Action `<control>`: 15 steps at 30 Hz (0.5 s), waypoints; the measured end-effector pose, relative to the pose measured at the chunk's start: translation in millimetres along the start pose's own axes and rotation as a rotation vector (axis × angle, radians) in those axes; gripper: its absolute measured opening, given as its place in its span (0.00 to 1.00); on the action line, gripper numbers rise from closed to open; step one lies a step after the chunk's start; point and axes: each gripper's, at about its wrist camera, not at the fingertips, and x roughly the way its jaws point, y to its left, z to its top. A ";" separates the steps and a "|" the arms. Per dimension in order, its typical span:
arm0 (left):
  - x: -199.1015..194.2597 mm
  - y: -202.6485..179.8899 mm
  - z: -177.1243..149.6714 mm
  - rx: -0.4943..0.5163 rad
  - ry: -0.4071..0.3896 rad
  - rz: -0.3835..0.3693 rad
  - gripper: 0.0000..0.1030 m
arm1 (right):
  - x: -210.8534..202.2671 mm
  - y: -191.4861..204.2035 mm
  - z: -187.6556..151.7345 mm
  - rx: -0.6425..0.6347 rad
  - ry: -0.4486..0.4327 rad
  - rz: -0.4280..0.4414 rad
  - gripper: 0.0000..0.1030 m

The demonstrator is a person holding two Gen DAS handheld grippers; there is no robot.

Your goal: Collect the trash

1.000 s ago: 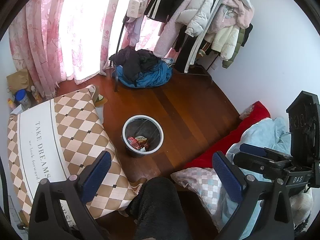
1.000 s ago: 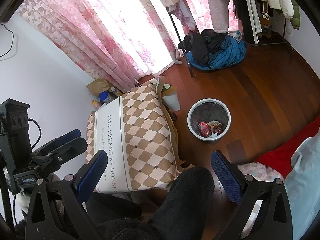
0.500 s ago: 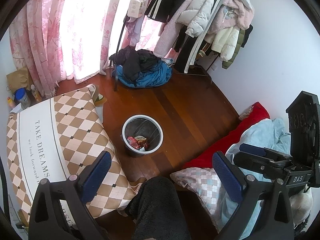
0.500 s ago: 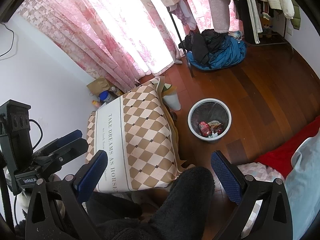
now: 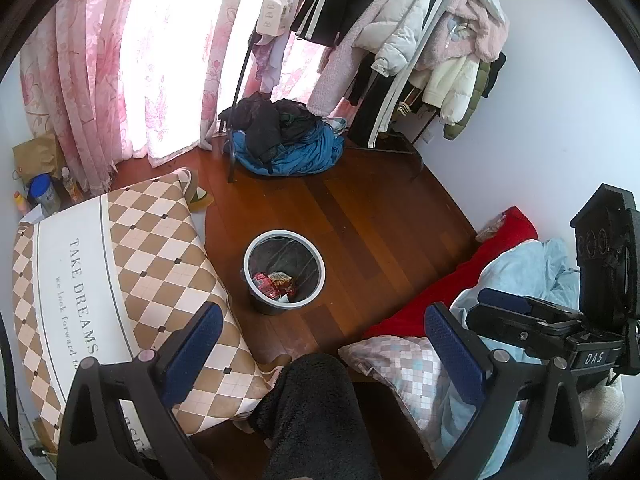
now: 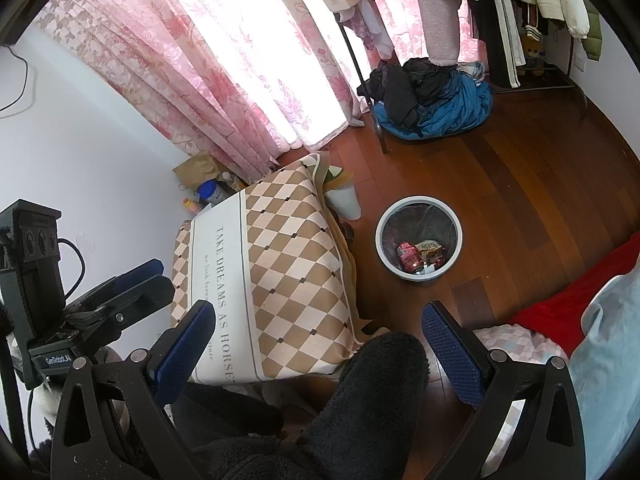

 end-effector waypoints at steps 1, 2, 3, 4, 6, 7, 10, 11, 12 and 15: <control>-0.2 0.8 0.3 0.000 0.001 -0.003 1.00 | 0.1 -0.3 -1.0 0.000 -0.001 0.000 1.00; -0.3 0.3 0.5 -0.001 0.001 -0.002 1.00 | 0.3 -0.2 -0.8 -0.003 -0.001 -0.001 1.00; -0.7 0.0 1.3 -0.003 -0.001 -0.001 1.00 | 0.3 -0.4 -0.9 -0.002 0.000 -0.001 1.00; -0.8 0.9 1.1 -0.001 0.000 -0.003 1.00 | 0.3 -0.7 -0.9 0.000 0.000 0.001 1.00; -0.6 0.7 1.2 -0.001 0.000 -0.001 1.00 | 0.3 0.5 -0.6 -0.003 0.001 -0.001 1.00; -0.7 0.7 1.1 -0.002 -0.001 -0.002 1.00 | 0.3 0.0 -0.7 -0.003 0.000 -0.002 1.00; -1.0 0.0 1.7 -0.004 -0.002 -0.003 1.00 | 0.3 0.4 -0.7 -0.002 0.000 -0.001 1.00; -1.1 -0.4 1.8 -0.005 -0.003 -0.003 1.00 | 0.3 0.5 -0.7 -0.003 0.000 -0.002 1.00; -0.9 -0.1 1.7 -0.006 -0.003 -0.004 1.00 | 0.4 0.4 -0.8 -0.002 0.000 -0.001 1.00; -1.0 -1.1 2.7 -0.007 -0.004 -0.002 1.00 | 0.6 1.0 -1.0 -0.001 -0.001 -0.001 1.00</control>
